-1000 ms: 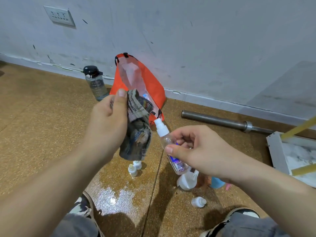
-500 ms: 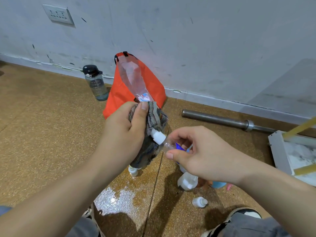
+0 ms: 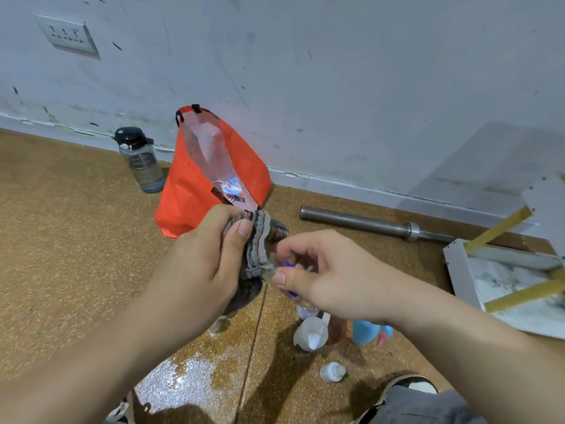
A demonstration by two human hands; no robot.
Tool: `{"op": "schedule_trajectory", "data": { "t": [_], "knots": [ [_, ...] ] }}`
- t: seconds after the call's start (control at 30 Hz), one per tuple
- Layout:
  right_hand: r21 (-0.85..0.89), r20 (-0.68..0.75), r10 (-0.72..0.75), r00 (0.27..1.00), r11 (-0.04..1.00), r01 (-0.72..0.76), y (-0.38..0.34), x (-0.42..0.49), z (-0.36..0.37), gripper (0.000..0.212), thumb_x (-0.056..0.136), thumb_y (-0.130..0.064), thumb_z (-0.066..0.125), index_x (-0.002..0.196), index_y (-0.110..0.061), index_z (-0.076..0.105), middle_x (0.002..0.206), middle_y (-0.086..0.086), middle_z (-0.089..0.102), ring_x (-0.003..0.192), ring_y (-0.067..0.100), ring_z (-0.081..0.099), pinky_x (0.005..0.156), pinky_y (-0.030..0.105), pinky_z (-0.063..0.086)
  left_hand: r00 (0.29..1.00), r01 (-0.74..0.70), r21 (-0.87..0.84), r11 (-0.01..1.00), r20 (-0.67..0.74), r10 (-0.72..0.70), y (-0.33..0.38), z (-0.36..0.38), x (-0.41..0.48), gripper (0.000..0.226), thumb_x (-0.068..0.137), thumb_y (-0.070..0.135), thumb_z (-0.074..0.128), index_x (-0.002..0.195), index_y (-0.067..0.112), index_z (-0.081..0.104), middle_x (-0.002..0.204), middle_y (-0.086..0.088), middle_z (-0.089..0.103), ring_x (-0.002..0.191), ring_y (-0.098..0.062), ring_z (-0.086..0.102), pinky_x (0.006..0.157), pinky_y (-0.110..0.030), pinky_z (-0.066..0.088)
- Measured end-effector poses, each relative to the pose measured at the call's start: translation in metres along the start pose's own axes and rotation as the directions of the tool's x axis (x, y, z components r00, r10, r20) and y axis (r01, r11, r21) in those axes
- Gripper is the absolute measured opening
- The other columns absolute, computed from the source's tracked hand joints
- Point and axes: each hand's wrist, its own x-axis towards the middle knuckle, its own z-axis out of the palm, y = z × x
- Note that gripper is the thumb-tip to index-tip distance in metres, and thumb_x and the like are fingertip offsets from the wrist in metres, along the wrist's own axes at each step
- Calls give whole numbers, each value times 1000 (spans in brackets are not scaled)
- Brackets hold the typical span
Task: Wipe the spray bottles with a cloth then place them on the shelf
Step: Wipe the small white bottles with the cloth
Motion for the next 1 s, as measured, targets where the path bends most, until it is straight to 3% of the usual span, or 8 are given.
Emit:
{"op": "schedule_trajectory", "data": {
  "t": [0.1, 0.17, 0.3, 0.5, 0.63, 0.8, 0.93, 1.0],
  "knots": [
    [127, 26, 20, 999, 992, -23, 1, 3, -7, 25, 103, -13, 62, 81, 0, 57, 67, 7, 46, 59, 15, 46, 54, 21, 40, 1000, 20, -98, 995, 4, -20, 4, 1, 2, 35, 98, 49, 41, 121, 31, 60, 86, 14, 71, 82, -3, 66, 69, -21, 49],
    [157, 9, 23, 1000, 987, -24, 2, 6, -8, 25, 103, -18, 63, 93, 5, 65, 74, 13, 52, 67, 19, 48, 60, 26, 45, 994, 104, -186, 977, -23, -110, 4, 5, 6, 29, 98, 47, 48, 116, 30, 63, 86, 10, 72, 79, -6, 68, 64, -21, 51],
    [154, -52, 59, 997, 987, -51, 3, 10, -5, 25, 102, -22, 64, 95, 2, 69, 73, 11, 54, 67, 20, 49, 63, 33, 45, 951, 231, -98, 968, -188, -246, -2, 14, 16, 45, 86, 61, 61, 78, 18, 64, 64, -2, 61, 64, -10, 58, 51, -19, 39],
    [217, -89, 63, 994, 975, -43, -3, 4, -2, 25, 102, -14, 62, 83, 3, 65, 68, 12, 47, 63, 23, 42, 58, 35, 40, 970, 50, 161, 986, -241, -10, 9, 11, 16, 48, 92, 58, 51, 63, 24, 35, 44, 8, 34, 44, -10, 40, 44, -25, 26],
    [226, -128, 77, 989, 973, -46, 2, 1, 14, 30, 99, -14, 66, 81, 8, 56, 68, 8, 41, 62, 19, 38, 55, 30, 36, 983, 17, 254, 967, -184, 31, 17, 14, 10, 42, 97, 53, 49, 71, 22, 39, 45, 8, 28, 47, -29, 44, 42, -28, 21],
    [139, -107, 80, 991, 988, -65, 5, 5, 9, 17, 96, -15, 72, 85, -22, 60, 74, 0, 50, 61, 12, 48, 59, 29, 47, 979, 151, -107, 983, -121, -163, 7, 12, 21, 53, 103, 49, 52, 70, 8, 53, 54, 6, 50, 52, -5, 43, 50, -18, 37],
    [126, -79, 4, 997, 992, 6, 8, 5, 4, 44, 96, -8, 71, 118, -45, 61, 92, -2, 52, 75, 12, 51, 73, 28, 51, 899, 397, -418, 817, -2, -438, -5, 5, 23, 71, 98, 71, 45, 96, 4, 68, 101, -23, 73, 80, -21, 65, 90, -55, 57],
    [70, -68, -49, 996, 996, 54, 8, 3, 4, 50, 97, -6, 68, 120, -50, 62, 88, 2, 53, 75, 27, 53, 73, 33, 53, 832, 469, -545, 695, 9, -554, -8, 1, 23, 69, 98, 71, 47, 104, 6, 69, 110, -21, 74, 93, -31, 74, 97, -56, 54]
  ]
}}
